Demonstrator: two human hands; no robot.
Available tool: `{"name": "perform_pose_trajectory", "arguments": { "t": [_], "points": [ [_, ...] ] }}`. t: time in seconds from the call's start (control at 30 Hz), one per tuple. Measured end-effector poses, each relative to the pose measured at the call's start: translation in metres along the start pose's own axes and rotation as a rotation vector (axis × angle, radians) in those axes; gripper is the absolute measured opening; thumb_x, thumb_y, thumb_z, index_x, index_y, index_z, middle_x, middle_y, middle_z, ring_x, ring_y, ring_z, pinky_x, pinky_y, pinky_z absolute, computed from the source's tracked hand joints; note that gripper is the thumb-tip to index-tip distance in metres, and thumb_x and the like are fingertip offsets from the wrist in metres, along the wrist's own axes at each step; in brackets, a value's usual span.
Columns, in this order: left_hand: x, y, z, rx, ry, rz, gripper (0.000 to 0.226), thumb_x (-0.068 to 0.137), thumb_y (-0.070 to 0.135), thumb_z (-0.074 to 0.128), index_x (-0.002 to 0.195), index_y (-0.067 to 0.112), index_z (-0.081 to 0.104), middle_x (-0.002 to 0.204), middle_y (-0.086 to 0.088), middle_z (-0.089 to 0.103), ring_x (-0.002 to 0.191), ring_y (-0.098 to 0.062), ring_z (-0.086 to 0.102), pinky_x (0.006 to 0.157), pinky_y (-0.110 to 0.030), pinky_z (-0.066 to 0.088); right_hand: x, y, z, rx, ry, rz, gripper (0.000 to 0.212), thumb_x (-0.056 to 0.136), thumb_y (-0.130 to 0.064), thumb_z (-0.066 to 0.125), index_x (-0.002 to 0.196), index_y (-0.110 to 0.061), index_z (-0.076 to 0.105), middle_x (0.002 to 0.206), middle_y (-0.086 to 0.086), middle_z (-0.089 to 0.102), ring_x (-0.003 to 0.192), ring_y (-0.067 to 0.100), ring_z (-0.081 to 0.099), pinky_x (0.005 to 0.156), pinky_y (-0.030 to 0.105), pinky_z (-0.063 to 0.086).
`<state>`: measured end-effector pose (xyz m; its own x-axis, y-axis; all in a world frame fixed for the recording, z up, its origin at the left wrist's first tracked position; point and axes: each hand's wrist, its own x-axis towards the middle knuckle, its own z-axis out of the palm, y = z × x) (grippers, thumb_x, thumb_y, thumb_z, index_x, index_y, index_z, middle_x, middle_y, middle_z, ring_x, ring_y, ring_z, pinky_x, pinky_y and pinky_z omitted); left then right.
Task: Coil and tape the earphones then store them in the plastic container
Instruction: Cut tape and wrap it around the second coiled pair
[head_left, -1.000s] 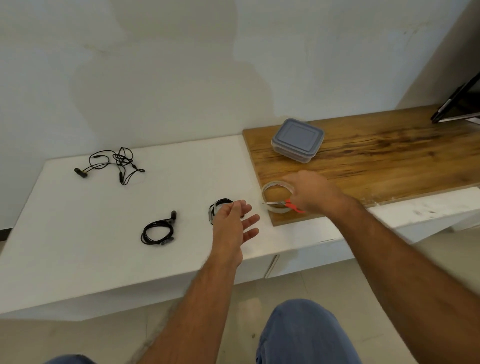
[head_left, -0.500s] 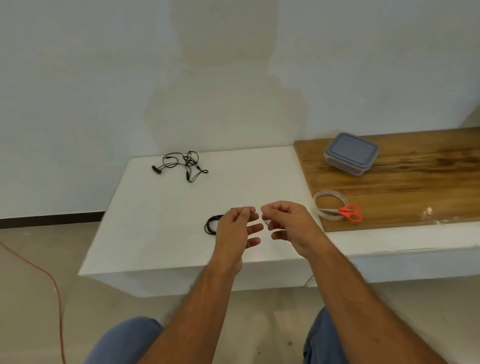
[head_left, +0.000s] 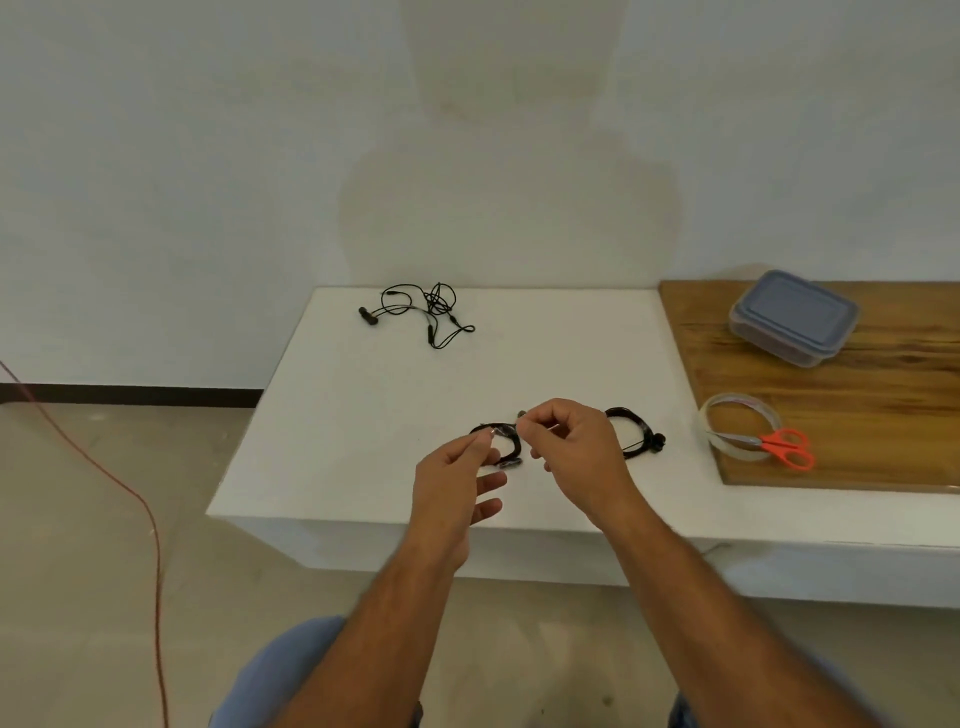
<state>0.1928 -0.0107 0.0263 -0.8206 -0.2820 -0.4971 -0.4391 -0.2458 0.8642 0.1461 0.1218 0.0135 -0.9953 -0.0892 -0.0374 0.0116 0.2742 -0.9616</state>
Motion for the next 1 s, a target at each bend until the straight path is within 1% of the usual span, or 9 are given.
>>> {"name": "perform_pose_trajectory", "arguments": {
  "t": [0.13,0.33,0.47,0.57,0.63,0.73,0.8,0.93,1.0],
  "points": [
    [0.015,-0.002,-0.005,0.078,-0.033,-0.032,0.02,0.094,0.035,0.062,0.106,0.022,0.07,0.1,0.001,0.072,0.083,-0.016,0.07,0.06,-0.027,0.053,0.007,0.011,0.005,-0.069,0.039,-0.072,0.015,0.089,-0.016,0.067,0.077,-0.024,0.07,0.077,-0.011,0.07,0.07,0.006,0.062,0.065,0.018,0.05],
    [0.048,0.009,-0.011,0.315,-0.052,0.115,0.028,0.097,0.043,0.053,0.103,0.023,0.071,0.092,0.004,0.073,0.071,-0.011,0.065,0.057,-0.025,0.05,0.035,0.005,0.0,-0.197,-0.002,-0.177,0.013,0.088,-0.016,0.066,0.076,-0.02,0.069,0.079,-0.011,0.069,0.072,0.007,0.063,0.068,0.02,0.051],
    [0.074,0.015,-0.025,0.31,0.022,0.112,0.033,0.099,0.044,0.047,0.104,0.021,0.07,0.09,0.003,0.072,0.064,-0.011,0.059,0.055,-0.025,0.048,0.055,-0.004,-0.007,-0.094,0.068,-0.168,0.014,0.088,-0.011,0.063,0.076,-0.018,0.067,0.074,-0.006,0.068,0.071,0.015,0.064,0.068,0.024,0.051],
    [0.094,0.012,-0.036,0.606,0.118,0.324,0.022,0.093,0.037,0.06,0.106,0.022,0.071,0.09,0.013,0.069,0.079,-0.011,0.062,0.068,-0.022,0.045,0.062,-0.001,-0.019,-0.284,-0.052,-0.12,0.011,0.089,-0.018,0.064,0.078,-0.02,0.069,0.075,-0.014,0.067,0.07,0.005,0.061,0.071,0.023,0.052],
    [0.102,0.011,-0.034,0.808,0.094,0.419,0.021,0.09,0.034,0.065,0.11,0.028,0.071,0.094,0.017,0.065,0.086,-0.006,0.059,0.074,-0.019,0.04,0.061,0.005,-0.025,-0.403,-0.159,-0.085,0.01,0.089,-0.02,0.062,0.081,-0.021,0.068,0.078,-0.015,0.066,0.074,0.007,0.062,0.074,0.028,0.054],
    [0.113,0.003,-0.024,1.008,-0.001,0.479,0.027,0.089,0.035,0.067,0.115,0.033,0.069,0.11,0.012,0.065,0.088,-0.005,0.056,0.077,-0.023,0.041,0.058,0.01,-0.03,-0.479,-0.224,-0.055,0.01,0.089,-0.02,0.06,0.083,-0.022,0.067,0.082,-0.013,0.067,0.079,0.011,0.063,0.077,0.035,0.056],
    [0.118,0.0,-0.017,1.1,-0.046,0.528,0.028,0.09,0.034,0.066,0.118,0.033,0.068,0.118,0.011,0.062,0.094,-0.007,0.056,0.078,-0.022,0.039,0.058,0.011,-0.031,-0.481,-0.238,-0.048,0.01,0.089,-0.021,0.06,0.082,-0.023,0.066,0.082,-0.011,0.068,0.08,0.013,0.063,0.077,0.037,0.057],
    [0.126,-0.001,-0.005,1.27,-0.104,0.593,0.033,0.09,0.036,0.064,0.123,0.03,0.066,0.124,0.009,0.058,0.112,-0.012,0.052,0.079,-0.025,0.038,0.058,0.009,-0.03,-0.48,-0.227,-0.078,0.01,0.088,-0.021,0.059,0.08,-0.023,0.065,0.08,-0.01,0.068,0.077,0.016,0.063,0.075,0.04,0.056],
    [0.128,-0.003,-0.003,1.326,-0.102,0.596,0.034,0.091,0.034,0.064,0.124,0.028,0.066,0.125,0.008,0.058,0.116,-0.015,0.049,0.08,-0.026,0.038,0.059,0.008,-0.029,-0.475,-0.235,-0.082,0.01,0.088,-0.02,0.059,0.081,-0.022,0.065,0.08,-0.01,0.068,0.077,0.016,0.063,0.075,0.04,0.056]
  ]
}}
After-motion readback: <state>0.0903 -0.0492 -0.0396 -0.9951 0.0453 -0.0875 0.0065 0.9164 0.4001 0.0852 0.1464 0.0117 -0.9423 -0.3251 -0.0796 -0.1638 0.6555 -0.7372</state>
